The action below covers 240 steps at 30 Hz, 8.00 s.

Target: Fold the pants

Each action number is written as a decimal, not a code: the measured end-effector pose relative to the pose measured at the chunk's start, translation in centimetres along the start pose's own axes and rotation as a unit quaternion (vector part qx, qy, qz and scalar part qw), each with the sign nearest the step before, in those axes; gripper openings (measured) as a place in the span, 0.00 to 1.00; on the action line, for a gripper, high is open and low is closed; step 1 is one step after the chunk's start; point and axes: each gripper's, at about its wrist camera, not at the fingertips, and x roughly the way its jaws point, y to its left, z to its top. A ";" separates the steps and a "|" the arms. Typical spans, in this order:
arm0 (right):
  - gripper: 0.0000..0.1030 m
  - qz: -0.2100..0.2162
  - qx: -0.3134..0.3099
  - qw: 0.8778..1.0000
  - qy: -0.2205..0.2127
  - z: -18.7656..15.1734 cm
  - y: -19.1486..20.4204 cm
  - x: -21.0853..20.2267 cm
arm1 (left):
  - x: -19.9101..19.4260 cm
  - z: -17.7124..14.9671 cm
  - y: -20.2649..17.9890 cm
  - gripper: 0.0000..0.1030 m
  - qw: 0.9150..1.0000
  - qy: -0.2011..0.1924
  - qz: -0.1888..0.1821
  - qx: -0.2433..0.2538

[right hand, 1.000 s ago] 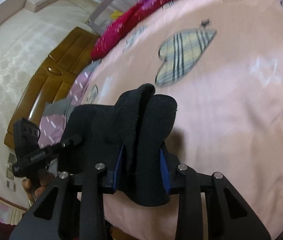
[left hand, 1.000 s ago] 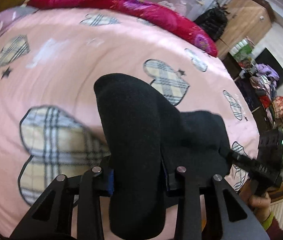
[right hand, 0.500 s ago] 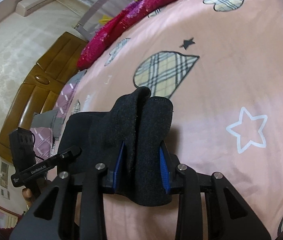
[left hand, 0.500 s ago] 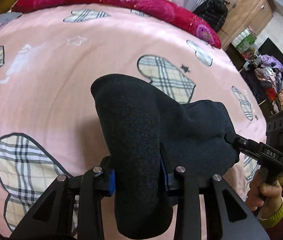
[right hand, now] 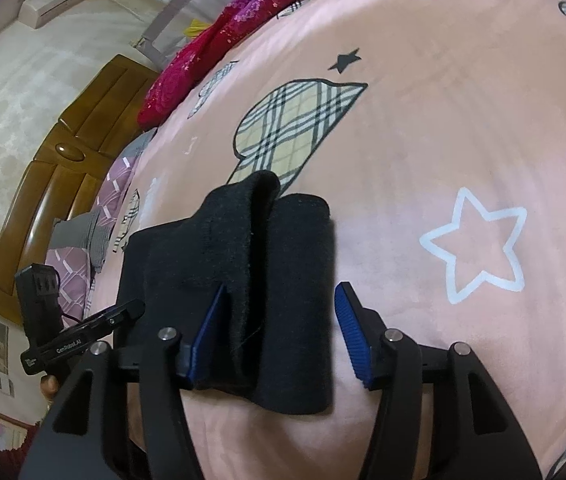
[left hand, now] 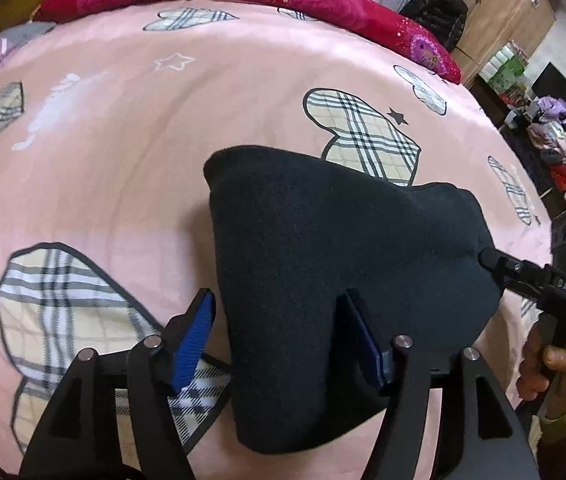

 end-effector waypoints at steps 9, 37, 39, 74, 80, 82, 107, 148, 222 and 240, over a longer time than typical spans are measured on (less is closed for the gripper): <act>0.57 -0.013 -0.049 0.998 -0.026 -0.3 3.0 -2.6 | -2.3 -0.9 -0.7 0.71 1.000 -0.012 0.023 0.002; 0.77 -0.065 -0.157 0.984 -0.046 -4.0 8.4 -3.6 | -6.6 -5.7 -2.9 0.76 0.990 -0.071 0.123 0.013; 0.77 -0.073 -0.170 0.981 -0.056 -4.4 8.7 -3.7 | -6.7 -6.0 -3.0 0.77 0.987 -0.079 0.136 0.015; 0.82 -0.146 -0.259 0.953 -0.064 -7.6 10.2 -1.7 | -6.3 -8.7 -2.9 0.82 0.971 -0.125 0.201 0.021; 0.83 -0.148 -0.260 0.952 -0.070 -7.6 10.0 -1.6 | -6.4 -8.7 -2.6 0.83 0.972 -0.134 0.194 0.015; 0.83 -0.147 -0.260 0.952 -0.070 -7.5 9.9 -1.6 | -6.3 -8.7 -2.7 0.83 0.972 -0.132 0.193 0.016; 0.84 -0.137 -0.227 0.961 -0.076 -6.8 8.8 -1.9 | -5.9 -8.9 -3.5 0.86 0.976 -0.119 0.179 0.030; 0.85 -0.131 -0.233 0.960 -0.081 -6.6 10.1 -2.4 | -6.3 -7.9 -3.4 0.87 0.977 -0.114 0.175 0.030; 0.85 -0.111 -0.236 0.960 -0.101 -5.7 10.7 -3.6 | -5.8 -6.0 -6.5 0.86 0.975 -0.114 0.179 0.066; 0.85 -0.100 -0.219 0.965 -0.102 -5.6 9.4 -3.4 | -4.9 -5.5 -7.4 0.85 0.972 -0.112 0.192 0.078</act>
